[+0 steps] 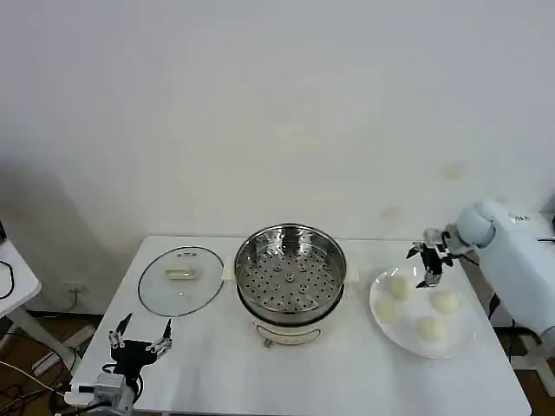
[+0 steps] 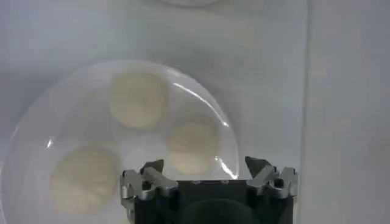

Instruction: Take steamed baozi put them in steamer then cover it.

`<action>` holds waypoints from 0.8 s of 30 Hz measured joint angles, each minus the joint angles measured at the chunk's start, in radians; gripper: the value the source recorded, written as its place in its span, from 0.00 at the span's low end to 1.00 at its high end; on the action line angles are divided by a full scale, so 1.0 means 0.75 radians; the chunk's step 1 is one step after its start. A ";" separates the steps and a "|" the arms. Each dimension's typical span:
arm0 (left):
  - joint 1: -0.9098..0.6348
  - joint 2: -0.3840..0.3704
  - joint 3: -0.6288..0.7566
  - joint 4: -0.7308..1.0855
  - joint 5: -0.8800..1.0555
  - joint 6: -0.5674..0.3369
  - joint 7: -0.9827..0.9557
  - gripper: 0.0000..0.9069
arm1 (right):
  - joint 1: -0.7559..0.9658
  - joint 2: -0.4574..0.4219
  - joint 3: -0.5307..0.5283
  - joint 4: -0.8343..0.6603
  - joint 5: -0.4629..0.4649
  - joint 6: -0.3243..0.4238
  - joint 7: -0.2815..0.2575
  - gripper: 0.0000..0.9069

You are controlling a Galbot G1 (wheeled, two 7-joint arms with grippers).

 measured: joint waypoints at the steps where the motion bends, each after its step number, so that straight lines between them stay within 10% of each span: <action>1: 0.003 -0.003 0.000 -0.004 0.001 -0.003 -0.003 1.00 | -0.003 0.008 0.006 -0.008 -0.012 0.004 0.001 1.00; 24: 0.030 -0.025 0.012 -0.017 0.022 -0.016 -0.015 1.00 | -0.031 0.140 0.090 -0.174 -0.184 0.048 0.043 1.00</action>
